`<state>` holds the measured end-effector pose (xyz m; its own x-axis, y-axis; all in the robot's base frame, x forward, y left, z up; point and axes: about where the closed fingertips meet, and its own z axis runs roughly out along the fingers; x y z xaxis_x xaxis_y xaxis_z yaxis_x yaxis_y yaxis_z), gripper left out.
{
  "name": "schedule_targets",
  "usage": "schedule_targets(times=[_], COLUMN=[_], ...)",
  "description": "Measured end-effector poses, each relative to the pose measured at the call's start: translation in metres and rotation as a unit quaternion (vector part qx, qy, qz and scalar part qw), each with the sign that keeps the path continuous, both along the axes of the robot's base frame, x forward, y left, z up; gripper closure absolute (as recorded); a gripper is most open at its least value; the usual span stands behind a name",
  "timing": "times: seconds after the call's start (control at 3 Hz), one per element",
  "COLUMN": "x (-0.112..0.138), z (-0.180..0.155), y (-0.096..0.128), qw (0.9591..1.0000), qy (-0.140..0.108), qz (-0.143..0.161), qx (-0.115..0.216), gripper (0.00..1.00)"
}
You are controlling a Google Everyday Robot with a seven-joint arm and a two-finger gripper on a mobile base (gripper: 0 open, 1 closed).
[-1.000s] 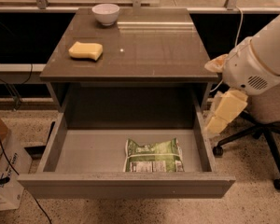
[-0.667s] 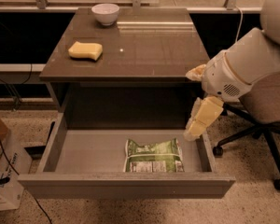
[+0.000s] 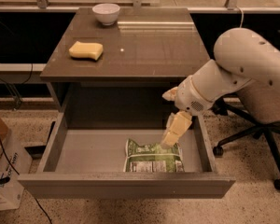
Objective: Pick green jalapeno chip bag from top drawer and place on counter
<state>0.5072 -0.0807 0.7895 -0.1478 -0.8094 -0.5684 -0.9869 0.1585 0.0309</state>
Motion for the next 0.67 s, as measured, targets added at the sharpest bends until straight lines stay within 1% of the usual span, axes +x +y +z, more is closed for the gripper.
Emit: schedule_targets(times=[0.33, 0.67], x=[0.002, 0.008], z=[-0.009, -0.037], y=[0.0, -0.001], qw=[1.0, 0.9992], qy=[0.007, 0.027], qz=[-0.005, -0.027], qx=[-0.001, -0.007], gripper=[0.0, 0.0])
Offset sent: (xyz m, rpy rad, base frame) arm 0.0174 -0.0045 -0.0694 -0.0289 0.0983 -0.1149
